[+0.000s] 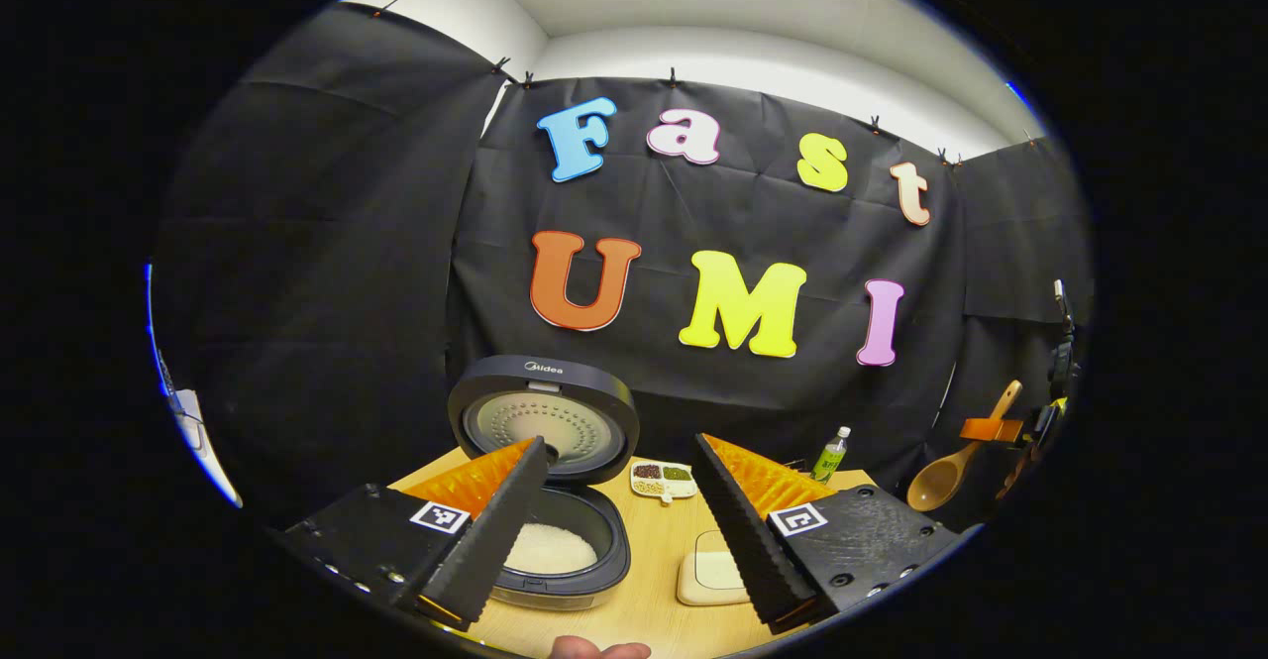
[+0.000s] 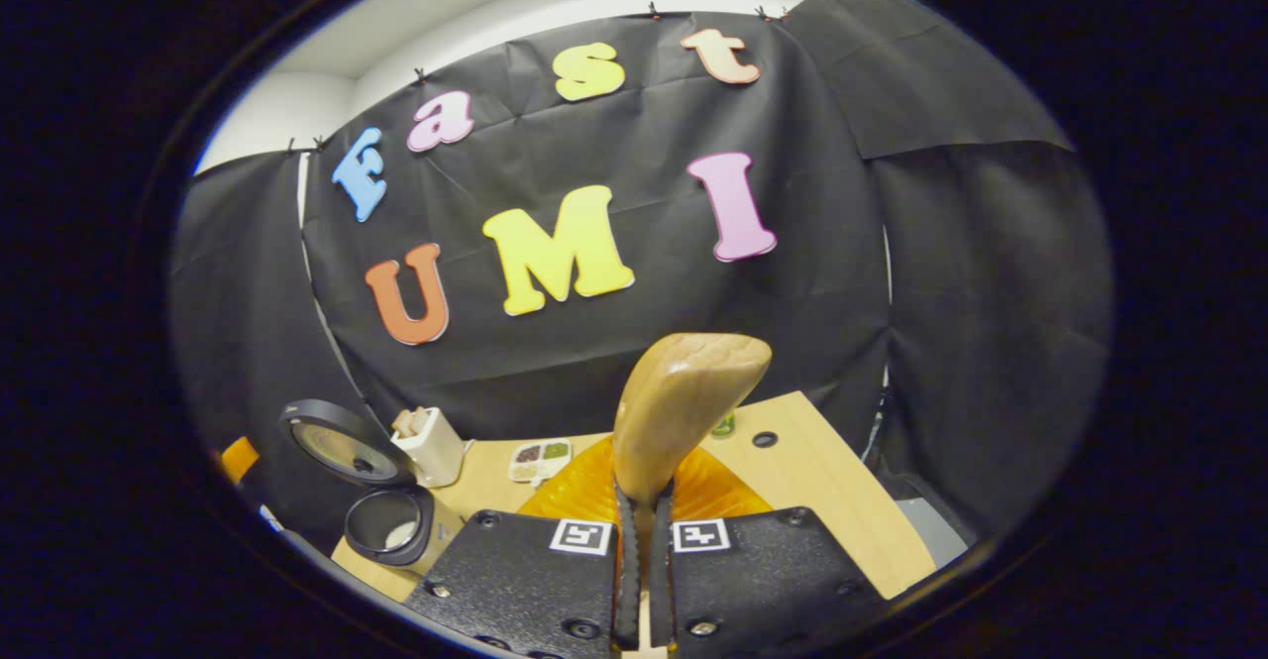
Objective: Close the left gripper, press the button to open the rice cooker; take a wooden spoon from the chopstick holder with the right hand, scoop a spoonful of rice and pour it into the rice cooker, then put the wooden spoon back into the chopstick holder.
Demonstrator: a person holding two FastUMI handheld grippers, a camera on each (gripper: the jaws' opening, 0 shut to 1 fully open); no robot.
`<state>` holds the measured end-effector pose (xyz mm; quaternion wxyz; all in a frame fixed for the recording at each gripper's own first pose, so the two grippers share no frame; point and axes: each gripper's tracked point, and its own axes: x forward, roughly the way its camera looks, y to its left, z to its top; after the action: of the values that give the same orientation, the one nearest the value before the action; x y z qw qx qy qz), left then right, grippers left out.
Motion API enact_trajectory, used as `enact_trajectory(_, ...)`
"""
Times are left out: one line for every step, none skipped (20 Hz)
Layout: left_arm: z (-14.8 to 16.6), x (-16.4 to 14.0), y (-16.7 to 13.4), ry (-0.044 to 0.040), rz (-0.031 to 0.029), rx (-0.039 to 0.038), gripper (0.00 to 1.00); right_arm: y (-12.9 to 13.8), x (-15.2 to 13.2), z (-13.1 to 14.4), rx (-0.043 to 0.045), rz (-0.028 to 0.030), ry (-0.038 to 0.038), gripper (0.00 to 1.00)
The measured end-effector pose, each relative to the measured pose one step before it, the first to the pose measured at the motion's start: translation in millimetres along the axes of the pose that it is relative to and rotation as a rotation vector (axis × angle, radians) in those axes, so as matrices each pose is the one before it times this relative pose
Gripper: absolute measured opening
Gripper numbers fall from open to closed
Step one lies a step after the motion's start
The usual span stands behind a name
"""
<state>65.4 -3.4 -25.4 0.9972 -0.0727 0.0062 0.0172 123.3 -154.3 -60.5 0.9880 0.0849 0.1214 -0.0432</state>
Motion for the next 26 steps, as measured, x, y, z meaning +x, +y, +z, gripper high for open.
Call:
enact_trajectory(0.39,1.54,-1.11,0.00109,0.00181,0.00324,0.95,-11.78,4.89,-2.24,0.00919,-0.01801,0.0099,0.09)
enact_trajectory(-0.95,1.07,-2.29,0.00473,0.00075,0.00068,0.95,-10.65,6.86,-3.17,0.00718,-0.01471,0.01107,0.09)
enact_trajectory(-0.63,2.48,-2.34,0.00734,0.00094,0.00084,0.95,-7.24,6.22,-1.88,0.00917,-0.00739,0.0069,0.09)
enact_trajectory(-0.05,0.3,-1.87,0.00673,0.00209,0.00176,0.95,-5.02,7.15,-2.02,0.00998,-0.00463,0.00706,0.09)
enact_trajectory(0.15,1.81,-1.54,0.00348,0.0014,0.00396,0.95,-4.42,8.41,-2.82,0.00627,0.00089,0.00922,0.09)
enact_trajectory(0.36,1.83,-2.23,0.0054,0.00206,0.00812,0.95,-3.69,9.21,-3.04,0.00212,0.00287,0.00574,0.09)
enact_trajectory(1.52,1.09,-0.55,0.00448,0.00494,0.01259,0.95,-3.16,9.53,-2.95,-0.00262,0.00163,0.00822,0.09)
enact_trajectory(-0.31,1.44,1.06,0.00875,0.00683,0.01153,0.95,-4.41,11.22,-5.93,-0.00136,0.00159,0.01139,0.09)
enact_trajectory(1.24,0.86,1.23,0.00394,0.00779,0.006,0.95,-3.98,11.46,-6.45,0.00377,-0.00023,0.01468,0.1)
enact_trajectory(1.55,2.54,0.29,0.00604,0.00937,-0.00324,0.95,-3.64,11.97,-6.81,0.00506,-0.00228,0.01532,0.09)
enact_trajectory(0.12,1.57,0.01,0.0097,0.00853,-0.00797,0.95,-1.42,9.05,-9.36,0.00428,-0.00493,0.01504,0.1)
enact_trajectory(2.3,0.09,0.73,0.00495,0.0122,-0.00495,0.95,-5.48,11.04,-10.0,-0.00077,-0.00424,0.0132,0.09)
enact_trajectory(2.49,1.17,2.22,0.00312,0.01433,-0.00267,0.95,-4.79,11.53,-9.02,-0.00451,-0.00388,0.01482,0.09)
enact_trajectory(0.62,0.06,0.78,0.0039,0.01162,-0.00167,0.95,-4.41,10.71,-9.17,-0.00249,-0.00152,0.01724,0.09)
enact_trajectory(0.98,0.29,1.72,0.00358,0.0086,0.0055,0.95,-2.97,9.85,-8.31,-0.0043,0.0028,0.01436,0.09)
enact_trajectory(0.22,1.26,3.2,0.00357,0.01011,0.00754,0.95,-4.59,9.41,-5.99,-0.00716,-0.00325,0.00769,0.1)
enact_trajectory(0.6,1.92,5.74,0.00553,0.0172,0.00917,0.95,-4.3,8.15,-3.6,-0.00332,-0.00448,0.0022,0.1)
enact_trajectory(-0.15,1.83,6.89,0.00938,0.01982,0.00706,0.95,-2.93,7.49,-4.05,-0.0052,-0.00168,-0.00074,0.11)
enact_trajectory(1.46,-0.01,6.91,0.003,0.01836,0.00458,0.95,-2.99,8.57,-3.15,-0.00635,-0.00284,-0.00149,0.11)
enact_trajectory(1.87,0.17,5.21,-0.0015,0.01748,-0.00015,0.95,-2.38,7.11,-3.35,-0.00344,-0.00179,0.00031,0.11)
enact_trajectory(1.36,-0.71,2.6,-0.0003,0.00902,-0.00424,0.95,-0.9,7.41,-4.68,-0.00159,0.00267,0.00641,0.11)
enact_trajectory(1.83,0.18,1.46,-0.00525,0.00924,-0.0023,0.95,-1.47,6.6,-6.28,0.00279,0.00118,0.01152,0.11)
enact_trajectory(0.43,-0.24,1.11,-0.00155,0.00856,-0.00175,0.95,-1.5,6.92,-5.73,0.00745,-0.00121,0.0108,0.12)
enact_trajectory(0.81,0.52,0.13,-0.00103,0.00387,-0.00074,0.95,-0.98,6.68,-6.27,0.00493,-0.00127,0.01103,0.12)
enact_trajectory(0.03,0.07,-0.63,0.00011,0.00084,-0.00051,0.95,-2.0,6.13,-6.26,-0.00105,-0.00431,0.0131,0.13)
enact_trajectory(2.3,-0.33,-0.93,-0.00155,0.00045,-0.00035,0.95,-3.12,4.87,-7.47,-0.00197,-0.0068,0.01376,0.13)
